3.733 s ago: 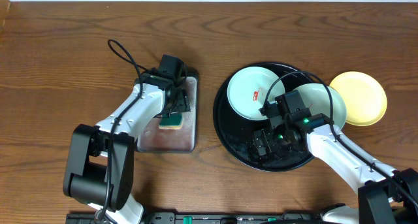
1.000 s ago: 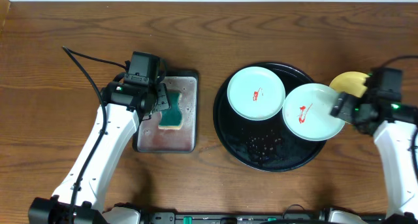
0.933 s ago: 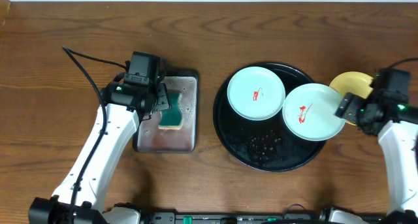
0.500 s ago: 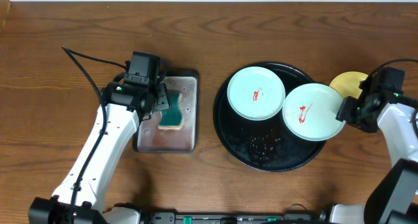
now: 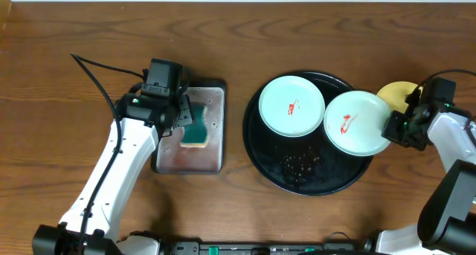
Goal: Clean dirty plates on tray and stack at the side
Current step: 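Tilt the pale green plate up with the right gripper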
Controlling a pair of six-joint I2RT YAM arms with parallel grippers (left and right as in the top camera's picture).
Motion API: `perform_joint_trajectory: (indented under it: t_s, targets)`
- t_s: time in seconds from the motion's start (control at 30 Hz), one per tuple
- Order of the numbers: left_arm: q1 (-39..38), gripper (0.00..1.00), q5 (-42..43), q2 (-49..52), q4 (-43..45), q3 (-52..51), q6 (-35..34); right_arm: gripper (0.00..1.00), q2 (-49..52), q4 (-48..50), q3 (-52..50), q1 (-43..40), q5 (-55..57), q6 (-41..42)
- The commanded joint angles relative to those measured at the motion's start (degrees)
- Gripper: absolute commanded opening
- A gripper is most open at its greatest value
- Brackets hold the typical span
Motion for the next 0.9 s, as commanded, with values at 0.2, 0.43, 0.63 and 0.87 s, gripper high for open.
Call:
perform_joint_trajectory:
  t_s: [0.2, 0.43, 0.63, 0.87]
  targets:
    - [0.20, 0.66, -0.68, 0.11, -0.15, -0.15, -0.11, 0.01, -4.17, -4.70, 1.60, -0.02, -3.89, -0.35]
    - [0.20, 0.66, -0.68, 0.72, -0.11, -0.37, -0.13, 0.01, -10.47, -10.25, 1.62, 3.39, -15.04, -3.06]
    - [0.20, 0.66, 0.00, 3.87, -0.11, -0.59, -0.35, 0.01, -10.43, -13.14, 0.74, 13.35, -14.99, -3.19]
    - [0.13, 0.61, 3.82, 10.01, 1.38, -0.59, -0.33, 0.01, -10.38, -12.59, -0.87, 21.62, -9.77, 0.39]
